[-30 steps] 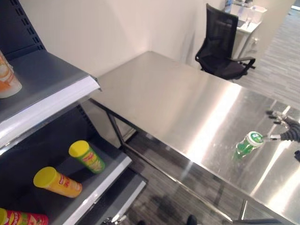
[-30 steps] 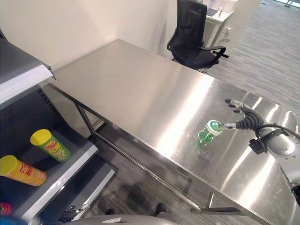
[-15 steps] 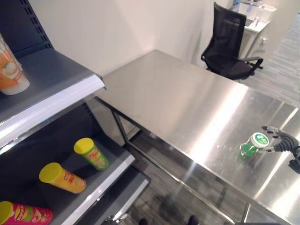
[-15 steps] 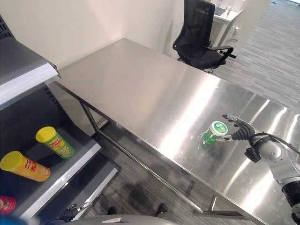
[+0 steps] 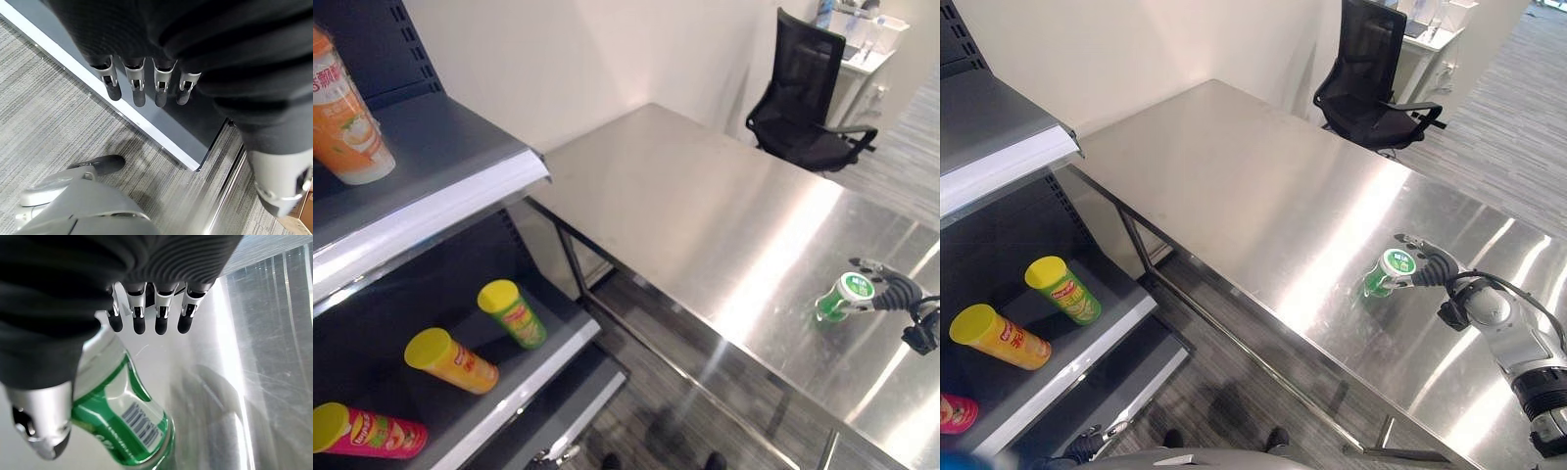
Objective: Put the goods on the table back onto the shelves and tidy them up.
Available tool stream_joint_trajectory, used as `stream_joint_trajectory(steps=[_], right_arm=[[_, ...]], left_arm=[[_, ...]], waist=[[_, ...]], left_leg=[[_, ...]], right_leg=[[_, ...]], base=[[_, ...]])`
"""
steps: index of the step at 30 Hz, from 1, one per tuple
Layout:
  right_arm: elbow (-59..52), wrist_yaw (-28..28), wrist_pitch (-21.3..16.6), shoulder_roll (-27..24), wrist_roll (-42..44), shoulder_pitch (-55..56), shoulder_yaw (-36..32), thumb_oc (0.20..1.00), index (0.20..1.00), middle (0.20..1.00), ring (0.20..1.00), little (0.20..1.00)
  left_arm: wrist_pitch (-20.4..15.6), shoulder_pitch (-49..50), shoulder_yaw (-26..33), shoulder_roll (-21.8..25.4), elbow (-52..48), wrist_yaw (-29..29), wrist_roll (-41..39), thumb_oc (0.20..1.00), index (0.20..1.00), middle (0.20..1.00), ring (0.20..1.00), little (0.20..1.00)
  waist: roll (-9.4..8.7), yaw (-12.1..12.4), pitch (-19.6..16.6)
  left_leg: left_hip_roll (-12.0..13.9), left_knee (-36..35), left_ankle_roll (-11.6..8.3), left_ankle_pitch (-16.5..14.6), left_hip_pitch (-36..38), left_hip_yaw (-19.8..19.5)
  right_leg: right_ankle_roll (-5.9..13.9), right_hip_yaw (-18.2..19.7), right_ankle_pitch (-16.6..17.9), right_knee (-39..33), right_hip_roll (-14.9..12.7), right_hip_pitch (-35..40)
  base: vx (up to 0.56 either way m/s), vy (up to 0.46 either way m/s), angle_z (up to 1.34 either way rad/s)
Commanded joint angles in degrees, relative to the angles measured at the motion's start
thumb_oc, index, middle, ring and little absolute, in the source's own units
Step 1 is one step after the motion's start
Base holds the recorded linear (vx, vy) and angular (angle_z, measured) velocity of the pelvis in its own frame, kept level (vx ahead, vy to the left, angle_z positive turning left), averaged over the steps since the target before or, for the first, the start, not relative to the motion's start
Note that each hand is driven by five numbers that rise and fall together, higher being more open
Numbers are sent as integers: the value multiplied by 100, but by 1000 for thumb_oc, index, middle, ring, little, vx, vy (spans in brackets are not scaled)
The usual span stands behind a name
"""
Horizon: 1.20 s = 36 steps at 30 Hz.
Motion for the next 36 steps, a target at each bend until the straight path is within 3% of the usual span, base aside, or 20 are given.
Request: stream_joint_trajectory(steps=[1, 23, 36], right_arm=[[30, -168, -111, -56, 123, -488, 189, 1000, 1000, 1000, 1000, 1000], [474, -303, -9, 405, -138, -838, 483, 1000, 1000, 1000, 1000, 1000], [97, -589, -66, 431, -239, -714, 90, 1000, 1000, 1000, 1000, 1000]], left_arm=[[-132, -271, -164, 157, 175, -25, -124, 1000, 1000, 1000, 1000, 1000], [-121, -213, -160, 166, 128, -23, -185, 1000, 1000, 1000, 1000, 1000], [-119, -187, -111, 156, 92, 21, -163, 1000, 1000, 1000, 1000, 1000]], waist=[[-43, 223, -104], [-25, 343, -105], [-3, 320, -108]], left_leg=[[509, 53, -461, 16, -82, 105], [485, 37, -436, -7, -75, 54], [468, 37, -423, -42, -37, 69]], right_leg=[[322, -57, -383, 302, -294, 175], [320, -107, -382, 276, -308, 212], [323, -109, -389, 286, -306, 225]], base=[[0, 0, 0], [0, 0, 1], [1, 1, 1]])
